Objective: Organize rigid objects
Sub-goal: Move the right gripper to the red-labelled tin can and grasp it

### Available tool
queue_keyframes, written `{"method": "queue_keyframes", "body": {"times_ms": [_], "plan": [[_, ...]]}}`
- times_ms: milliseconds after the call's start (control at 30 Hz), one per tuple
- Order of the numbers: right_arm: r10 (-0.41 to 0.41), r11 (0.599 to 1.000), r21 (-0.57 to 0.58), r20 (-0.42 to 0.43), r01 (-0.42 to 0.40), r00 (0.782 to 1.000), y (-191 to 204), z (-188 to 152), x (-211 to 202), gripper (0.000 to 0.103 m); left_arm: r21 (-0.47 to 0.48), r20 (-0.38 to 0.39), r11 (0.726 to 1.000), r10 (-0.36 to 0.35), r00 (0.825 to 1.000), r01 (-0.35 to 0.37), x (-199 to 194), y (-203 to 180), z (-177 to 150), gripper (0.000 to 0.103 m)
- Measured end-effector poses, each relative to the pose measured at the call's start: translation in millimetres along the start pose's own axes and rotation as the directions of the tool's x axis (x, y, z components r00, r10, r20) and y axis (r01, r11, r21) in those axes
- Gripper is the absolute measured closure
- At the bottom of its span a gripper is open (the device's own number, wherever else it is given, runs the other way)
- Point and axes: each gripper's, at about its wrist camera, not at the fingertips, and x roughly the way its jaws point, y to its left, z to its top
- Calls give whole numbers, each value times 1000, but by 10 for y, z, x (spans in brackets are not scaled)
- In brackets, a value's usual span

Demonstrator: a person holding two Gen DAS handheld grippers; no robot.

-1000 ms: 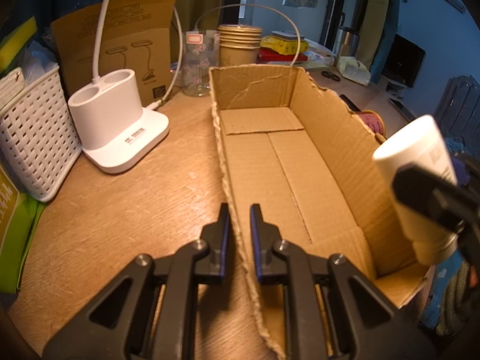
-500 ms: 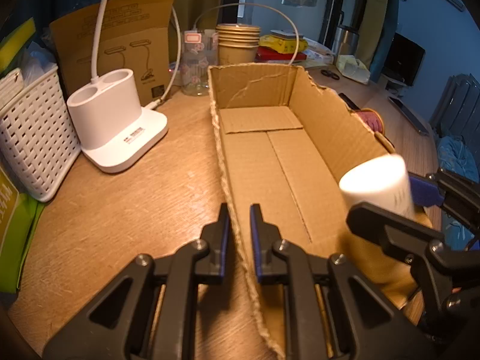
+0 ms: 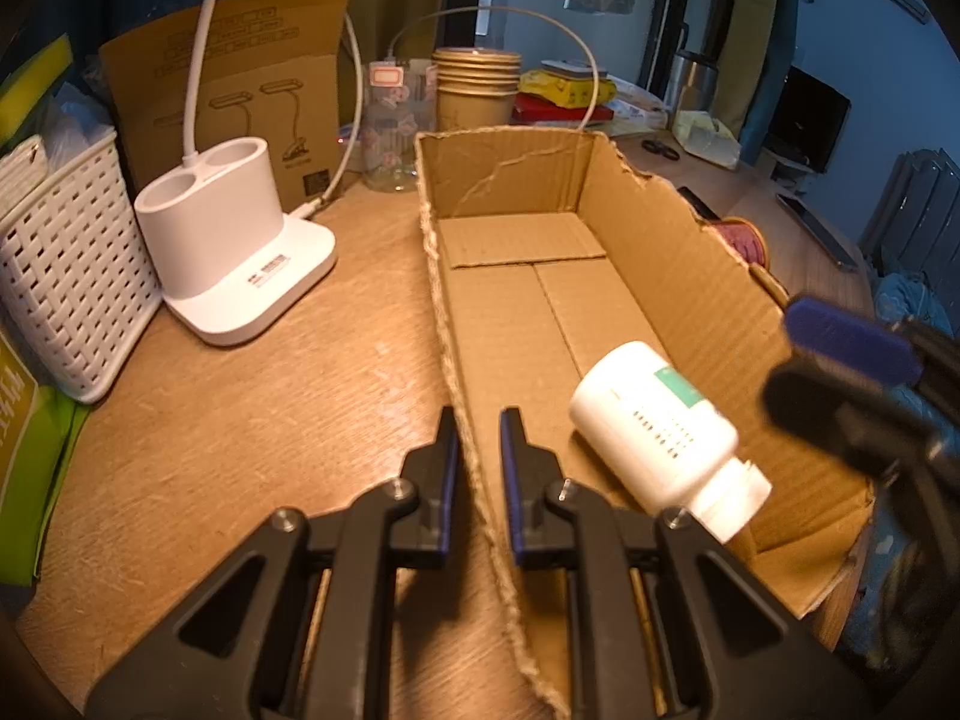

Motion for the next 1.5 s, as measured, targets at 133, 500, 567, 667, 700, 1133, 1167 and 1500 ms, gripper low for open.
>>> {"method": "queue_keyframes", "body": {"times_ms": [133,500,567,667,700,1133,1167,1500], "plan": [[-40,999,27,30,39,999,-149,43,-112,57,0,0,1000,0,1000,0,0,1,1,90],[-228,967,124,41,221,973,-797,7,-264,57,0,0,1000,0,1000,0,0,-1,0,90],[-257,958,141,30,250,966,-899,-10,-255,52,0,0,1000,0,1000,0,0,-1,-1,90],[-290,945,161,10,285,957,-1031,-49,-204,49,0,0,1000,1,1000,-1,0,-1,-1,90],[-293,944,162,8,288,956,-1053,-56,-182,48,0,0,1000,1,1000,-1,2,1,0,90],[-266,955,128,-28,267,964,-1111,56,239,36,0,0,1000,1,1000,-1,-1,-4,-2,90],[-269,955,126,-29,270,963,-1105,72,268,36,0,0,1000,1,1000,-1,-1,-5,-2,90],[-258,960,97,-52,262,965,-1073,146,506,26,0,0,1000,1,1000,-1,-1,-6,-2,90]]}}
